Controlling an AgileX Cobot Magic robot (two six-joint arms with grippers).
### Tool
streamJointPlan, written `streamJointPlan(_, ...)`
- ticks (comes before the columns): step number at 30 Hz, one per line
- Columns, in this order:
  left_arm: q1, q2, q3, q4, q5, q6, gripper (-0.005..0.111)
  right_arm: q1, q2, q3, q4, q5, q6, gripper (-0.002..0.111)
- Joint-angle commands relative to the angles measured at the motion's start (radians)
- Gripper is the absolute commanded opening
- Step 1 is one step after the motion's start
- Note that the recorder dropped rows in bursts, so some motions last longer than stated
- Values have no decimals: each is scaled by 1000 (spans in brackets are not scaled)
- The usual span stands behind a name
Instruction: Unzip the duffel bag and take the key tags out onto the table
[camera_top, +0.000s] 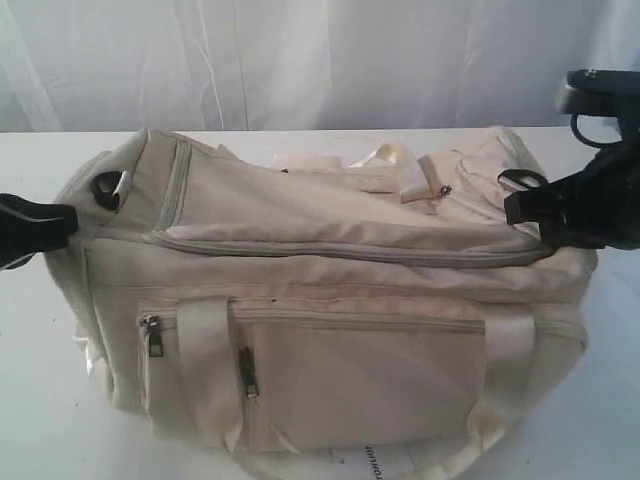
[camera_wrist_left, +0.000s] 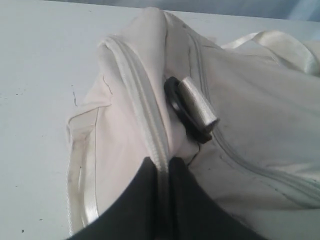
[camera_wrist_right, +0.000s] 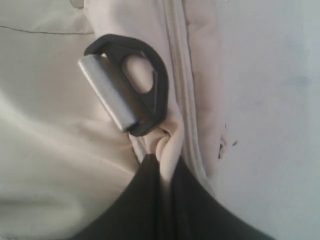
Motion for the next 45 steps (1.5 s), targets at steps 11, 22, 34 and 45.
streamJointPlan(11, 17, -205, 5, 120, 157, -208, 1, -18, -117, 2, 64, 172, -84, 0)
streamJointPlan(22, 17, -205, 5, 120, 143, -208, 68, -18, -117, 2, 88, 150, -84, 0)
streamJointPlan(34, 15, -126, -130, -189, -294, -195, 68, -18, -117, 2, 228, -75, -88, 77)
streamJointPlan(45, -189, 195, -287, -333, -344, -103, 68, 18, 61, -72, 317, -197, -199, 78)
